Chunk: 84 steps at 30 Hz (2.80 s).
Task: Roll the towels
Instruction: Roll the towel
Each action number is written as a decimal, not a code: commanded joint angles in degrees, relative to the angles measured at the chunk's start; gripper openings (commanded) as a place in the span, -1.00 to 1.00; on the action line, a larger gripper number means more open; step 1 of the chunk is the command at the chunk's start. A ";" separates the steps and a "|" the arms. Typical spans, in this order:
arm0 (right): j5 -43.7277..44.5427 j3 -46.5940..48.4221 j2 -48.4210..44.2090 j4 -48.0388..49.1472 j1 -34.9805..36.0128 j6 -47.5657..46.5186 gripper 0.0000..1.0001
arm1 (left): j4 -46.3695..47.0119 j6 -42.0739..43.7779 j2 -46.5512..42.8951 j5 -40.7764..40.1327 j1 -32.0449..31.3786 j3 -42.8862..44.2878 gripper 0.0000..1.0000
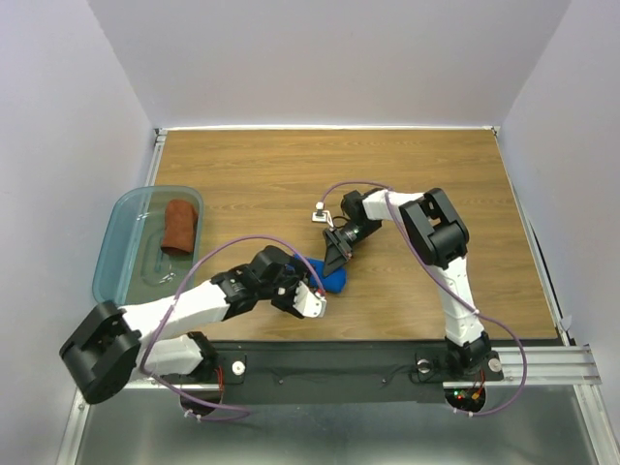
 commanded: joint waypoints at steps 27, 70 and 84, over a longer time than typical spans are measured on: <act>5.86 3.88 11.53 -6.16 0.72 -9.16 -0.88 | 8.15 5.77 20.46 0.18 -1.19 4.47 0.15; 14.75 -10.71 -15.19 13.61 -11.33 21.51 0.86 | -26.51 -3.11 36.20 9.06 5.93 27.69 -0.27; 10.79 -10.97 -16.69 14.49 -6.40 22.56 0.18 | -22.82 -3.46 33.92 7.74 5.92 25.84 -0.29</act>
